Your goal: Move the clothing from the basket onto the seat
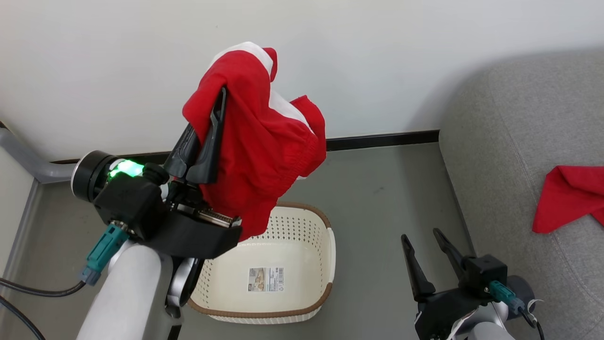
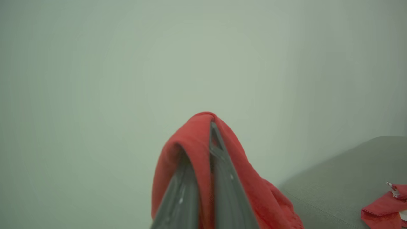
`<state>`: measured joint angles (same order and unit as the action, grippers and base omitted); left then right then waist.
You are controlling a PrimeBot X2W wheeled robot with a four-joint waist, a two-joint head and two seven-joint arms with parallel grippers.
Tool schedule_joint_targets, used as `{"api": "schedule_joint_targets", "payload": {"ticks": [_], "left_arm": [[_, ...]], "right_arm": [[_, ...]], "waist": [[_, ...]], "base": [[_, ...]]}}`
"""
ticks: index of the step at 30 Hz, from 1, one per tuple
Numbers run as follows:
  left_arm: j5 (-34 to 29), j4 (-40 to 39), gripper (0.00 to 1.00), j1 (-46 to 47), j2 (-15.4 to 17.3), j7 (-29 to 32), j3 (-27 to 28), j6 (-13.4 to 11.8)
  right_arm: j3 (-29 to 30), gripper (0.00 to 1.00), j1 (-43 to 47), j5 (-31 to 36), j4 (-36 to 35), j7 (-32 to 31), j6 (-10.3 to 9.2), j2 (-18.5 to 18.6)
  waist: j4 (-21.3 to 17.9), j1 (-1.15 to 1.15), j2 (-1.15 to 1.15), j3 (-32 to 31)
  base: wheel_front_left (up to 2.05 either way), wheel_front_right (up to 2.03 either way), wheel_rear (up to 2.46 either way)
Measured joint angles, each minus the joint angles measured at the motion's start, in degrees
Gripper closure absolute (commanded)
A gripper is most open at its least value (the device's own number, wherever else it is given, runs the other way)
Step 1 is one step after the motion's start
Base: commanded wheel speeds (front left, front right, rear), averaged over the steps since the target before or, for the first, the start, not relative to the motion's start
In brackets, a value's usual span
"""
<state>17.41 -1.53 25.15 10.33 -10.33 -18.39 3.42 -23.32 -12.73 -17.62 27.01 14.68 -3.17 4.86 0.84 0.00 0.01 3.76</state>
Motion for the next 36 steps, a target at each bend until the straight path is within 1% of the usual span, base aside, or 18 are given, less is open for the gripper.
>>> {"api": "schedule_joint_targets", "payload": {"ticks": [8, 10, 12, 22, 25, 29, 36], "left_arm": [[0.04, -3.19, 1.00, -0.59, -0.04, 2.30, -0.43, -0.66], [0.04, -3.43, 1.00, -0.80, -0.10, 2.89, -0.53, -0.99], [0.05, -3.53, 1.00, -0.92, -0.08, 3.30, -0.54, -0.98], [0.14, -4.22, 1.00, -0.93, 0.00, 5.27, -0.52, -1.25], [0.14, -4.27, 1.00, -0.93, 0.01, 5.73, -0.53, -1.40], [0.14, -4.36, 1.00, -0.93, 0.01, 6.27, -0.53, -1.41], [0.15, -4.35, 1.00, -0.90, 0.02, 6.75, -0.54, -1.48]], "right_arm": [[-0.65, 0.00, -0.04, 0.01, -0.31, 0.00, 0.22, -0.11], [-1.04, 0.00, -0.31, 0.01, -0.56, 0.00, 0.74, -0.14], [-1.49, 0.00, -0.79, 0.15, -1.14, 0.00, 0.76, -0.22], [-4.00, 0.00, -4.30, 1.49, -5.41, 0.00, 2.34, -0.54], [-4.93, 0.00, -5.13, 2.07, -6.76, 0.01, 2.86, -0.63], [-6.21, 0.00, -6.91, 2.07, -8.66, 0.00, 4.24, -0.71], [-8.67, 0.00, -9.23, 2.13, -11.90, 0.01, 5.78, -0.86]], "waist": [[-0.07, 0.00, 0.00, 0.38], [-0.10, 0.00, 0.00, 0.52], [-0.14, 0.00, 0.00, 0.67], [-0.37, 0.00, 0.00, 1.40], [-0.42, 0.00, 0.00, 1.57], [-0.45, 0.00, 0.00, 1.77], [-0.52, 0.00, 0.00, 2.06]], "base": [[0.00, 0.00, 0.00], [0.00, 0.00, 0.00], [0.00, 0.00, 0.00], [0.00, 0.00, 0.00], [0.00, 0.00, 0.00], [0.00, 0.00, 0.00], [0.00, 0.00, 0.00]]}}
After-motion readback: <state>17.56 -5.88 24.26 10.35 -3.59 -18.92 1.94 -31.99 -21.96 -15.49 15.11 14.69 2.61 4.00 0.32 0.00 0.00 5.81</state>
